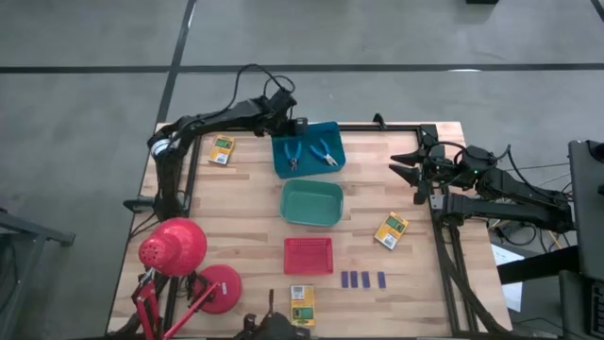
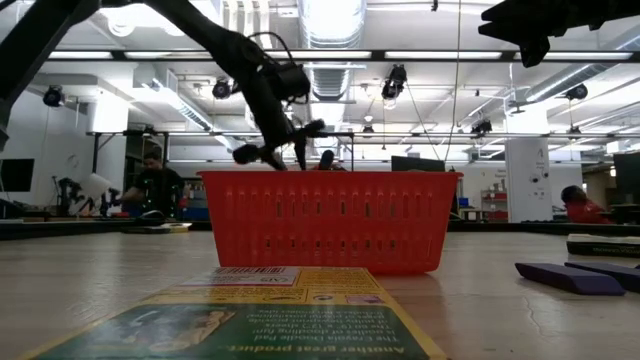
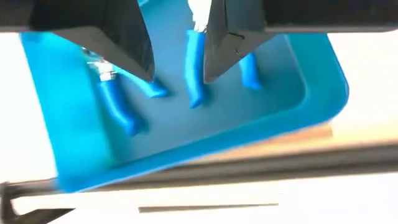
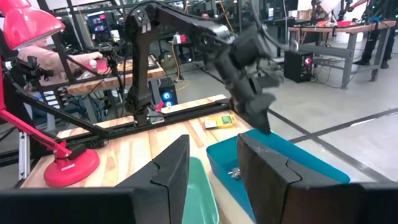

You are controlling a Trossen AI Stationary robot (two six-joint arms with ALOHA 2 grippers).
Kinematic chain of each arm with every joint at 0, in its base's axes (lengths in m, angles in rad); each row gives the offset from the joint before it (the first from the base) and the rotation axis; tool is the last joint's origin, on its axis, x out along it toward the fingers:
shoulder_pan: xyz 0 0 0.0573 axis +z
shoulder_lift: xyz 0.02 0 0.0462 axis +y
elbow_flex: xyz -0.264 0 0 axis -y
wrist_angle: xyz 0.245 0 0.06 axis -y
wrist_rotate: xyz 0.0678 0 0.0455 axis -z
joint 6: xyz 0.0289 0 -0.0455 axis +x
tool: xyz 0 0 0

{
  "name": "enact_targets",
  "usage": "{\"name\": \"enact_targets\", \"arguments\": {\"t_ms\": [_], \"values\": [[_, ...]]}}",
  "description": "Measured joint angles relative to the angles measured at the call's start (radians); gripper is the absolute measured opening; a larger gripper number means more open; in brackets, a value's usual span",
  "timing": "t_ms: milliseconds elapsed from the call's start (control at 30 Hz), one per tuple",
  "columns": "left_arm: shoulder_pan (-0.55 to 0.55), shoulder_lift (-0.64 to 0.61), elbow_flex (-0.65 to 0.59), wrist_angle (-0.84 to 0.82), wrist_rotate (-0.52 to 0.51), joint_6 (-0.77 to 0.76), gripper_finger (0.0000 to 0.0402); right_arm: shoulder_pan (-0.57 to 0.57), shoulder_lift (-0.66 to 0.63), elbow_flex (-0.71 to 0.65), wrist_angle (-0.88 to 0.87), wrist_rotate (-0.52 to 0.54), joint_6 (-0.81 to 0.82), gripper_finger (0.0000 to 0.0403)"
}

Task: Pick & Place School Supplies
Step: Put the yellow crayon box in the green bin

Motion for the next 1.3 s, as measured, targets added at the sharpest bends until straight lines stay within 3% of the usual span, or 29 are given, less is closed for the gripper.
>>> {"name": "enact_targets", "arguments": {"t_ms": [233,467,733,867,1100,1300], "values": [[-0.03,-0.124,-0.003,0.008,-0.026,0.093,0.0155,0.0,0.0,0.0,0.0,0.0,0.0,0.0128],[-0.139,-0.234,-0.005,-0.089,-0.191,0.142,0.0156,0.0,0.0,0.0,0.0,0.0,0.0,0.0128],[-0.268,-0.312,-0.007,-0.349,-0.495,-0.195,0.0156,0.0,0.0,0.0,0.0,0.0,0.0,0.0128],[-0.275,-0.341,-0.007,-0.441,-0.473,-0.194,0.0153,0.0,0.0,0.0,0.0,0.0,0.0,0.0128],[-0.274,-0.413,-0.007,-0.462,-0.288,-0.07,0.0152,0.0,0.0,0.0,0.0,0.0,0.0,0.0128],[-0.286,-0.45,-0.007,-0.463,-0.267,-0.024,0.0152,0.0,0.0,0.0,0.0,0.0,0.0,0.0128]]}}
